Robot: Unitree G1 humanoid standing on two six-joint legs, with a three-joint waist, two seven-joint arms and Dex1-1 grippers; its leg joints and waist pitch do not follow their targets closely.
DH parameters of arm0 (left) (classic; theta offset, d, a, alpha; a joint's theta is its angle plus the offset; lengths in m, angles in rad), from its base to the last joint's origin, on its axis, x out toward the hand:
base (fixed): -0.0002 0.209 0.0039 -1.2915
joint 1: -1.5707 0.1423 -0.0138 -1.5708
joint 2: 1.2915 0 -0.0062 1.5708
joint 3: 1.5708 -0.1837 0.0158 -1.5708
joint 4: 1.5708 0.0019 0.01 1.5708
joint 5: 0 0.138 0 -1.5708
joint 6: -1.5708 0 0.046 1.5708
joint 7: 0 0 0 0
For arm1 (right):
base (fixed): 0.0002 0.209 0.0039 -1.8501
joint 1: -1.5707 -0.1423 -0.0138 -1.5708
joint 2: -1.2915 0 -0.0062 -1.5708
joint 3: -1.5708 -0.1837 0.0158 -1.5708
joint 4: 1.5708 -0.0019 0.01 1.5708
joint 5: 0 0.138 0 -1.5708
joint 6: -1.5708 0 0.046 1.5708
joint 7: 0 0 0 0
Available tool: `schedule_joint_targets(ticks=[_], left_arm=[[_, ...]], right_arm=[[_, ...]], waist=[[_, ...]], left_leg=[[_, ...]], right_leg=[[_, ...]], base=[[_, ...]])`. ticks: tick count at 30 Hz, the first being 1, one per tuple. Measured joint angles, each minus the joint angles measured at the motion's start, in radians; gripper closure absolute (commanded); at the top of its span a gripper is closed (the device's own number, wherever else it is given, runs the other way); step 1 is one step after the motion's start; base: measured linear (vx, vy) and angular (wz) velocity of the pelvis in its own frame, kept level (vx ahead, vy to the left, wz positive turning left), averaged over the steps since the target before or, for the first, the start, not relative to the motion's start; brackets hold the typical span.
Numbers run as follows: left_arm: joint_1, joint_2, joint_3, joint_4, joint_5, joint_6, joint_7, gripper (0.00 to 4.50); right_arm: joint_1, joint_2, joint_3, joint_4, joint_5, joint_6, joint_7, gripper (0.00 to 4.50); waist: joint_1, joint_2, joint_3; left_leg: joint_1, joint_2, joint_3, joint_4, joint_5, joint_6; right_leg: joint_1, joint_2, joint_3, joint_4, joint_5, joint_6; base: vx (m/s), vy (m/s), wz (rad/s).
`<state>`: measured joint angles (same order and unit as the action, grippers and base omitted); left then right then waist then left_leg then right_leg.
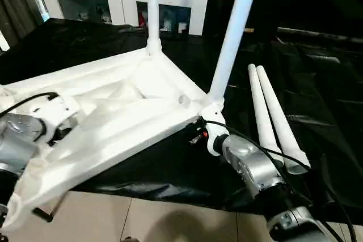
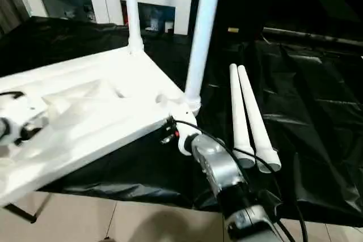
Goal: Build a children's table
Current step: Rotate table base
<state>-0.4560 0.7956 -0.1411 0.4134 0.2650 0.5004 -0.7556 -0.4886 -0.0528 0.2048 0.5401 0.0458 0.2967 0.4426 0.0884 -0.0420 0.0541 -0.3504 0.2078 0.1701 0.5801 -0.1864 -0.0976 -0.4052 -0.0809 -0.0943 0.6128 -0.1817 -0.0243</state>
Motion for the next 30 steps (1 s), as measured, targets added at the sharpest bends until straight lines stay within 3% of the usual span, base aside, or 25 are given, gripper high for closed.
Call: schedule_joint_targets(ticks=[3,5,8,16,20,24,27,30], left_arm=[[0.0,-0.002,-0.016,-0.004,-0.03,-0.049,-0.061,2.43],[0.014,-0.003,-0.022,-0.035,-0.055,-0.071,-0.109,2.85],[0.036,-0.001,-0.036,-0.082,-0.097,-0.1,-0.198,2.94],[0.064,-0.052,-0.081,-0.161,-0.185,-0.161,-0.355,3.75],[0.033,-0.107,-0.113,-0.144,-0.189,-0.181,-0.358,4.11],[-0.041,-0.178,-0.144,-0.045,-0.146,-0.247,-0.305,4.43],[-0.129,-0.26,-0.163,0.103,-0.091,-0.315,-0.176,4.43],[-0.189,-0.269,-0.195,0.195,-0.036,-0.372,-0.089,4.43]], right_arm=[[-0.026,0.01,-0.001,0.055,-0.001,-0.017,-0.004,4.5],[-0.037,0.013,-0.003,0.082,-0.003,-0.028,-0.006,4.5],[-0.056,0.025,-0.004,0.117,-0.01,-0.041,-0.007,4.5],[-0.105,0.035,-0.019,0.205,-0.019,-0.084,-0.008,4.5],[-0.111,0.031,-0.028,0.218,-0.023,-0.105,-0.01,4.5],[-0.119,0.023,-0.04,0.22,-0.037,-0.116,-0.011,4.5],[-0.12,-0.001,-0.042,0.202,-0.039,-0.116,-0.012,4.5],[-0.11,-0.013,-0.042,0.136,-0.039,-0.111,-0.009,4.5]], waist=[[0.001,0.0,0.0],[0.0,0.0,0.0],[-0.002,-0.001,0.0],[-0.004,-0.002,0.0],[-0.003,-0.002,0.0],[-0.002,-0.001,0.0],[0.001,-0.001,0.001],[-0.005,0.0,0.001]], left_leg=[[0.0,0.0,0.0,0.0,0.0,0.0],[0.0,0.0,0.0,0.0,0.0,0.0],[0.0,0.0,0.0,0.0,0.0,0.0],[0.001,0.0,0.001,0.0,0.0,0.0],[0.001,0.0,0.001,0.001,0.001,-0.001],[0.001,0.0,0.001,0.001,0.001,-0.001],[-0.001,0.0,0.001,0.002,0.001,-0.002],[-0.001,0.001,-0.002,0.002,0.002,-0.003]], right_leg=[[0.0,0.0,0.0,0.0,0.0,0.0],[0.0,0.0,0.0,0.0,0.0,0.0],[0.0,0.0,0.0,0.0,0.0,0.0],[0.0,0.0,0.001,0.003,0.0,-0.001],[0.0,0.0,0.001,0.003,0.001,-0.002],[0.0,0.0,0.001,0.003,0.002,-0.003],[0.0,0.001,0.001,0.004,0.002,-0.003],[0.0,0.004,0.002,0.004,0.003,-0.003]], base=[[0.0,0.0,0.0],[0.0,0.0,0.0],[0.0,0.0,0.0],[0.0,0.0,0.0],[0.0,0.0,0.0],[0.0,0.0,0.0],[0.0,0.0,0.0],[0.0,0.0,0.0]])
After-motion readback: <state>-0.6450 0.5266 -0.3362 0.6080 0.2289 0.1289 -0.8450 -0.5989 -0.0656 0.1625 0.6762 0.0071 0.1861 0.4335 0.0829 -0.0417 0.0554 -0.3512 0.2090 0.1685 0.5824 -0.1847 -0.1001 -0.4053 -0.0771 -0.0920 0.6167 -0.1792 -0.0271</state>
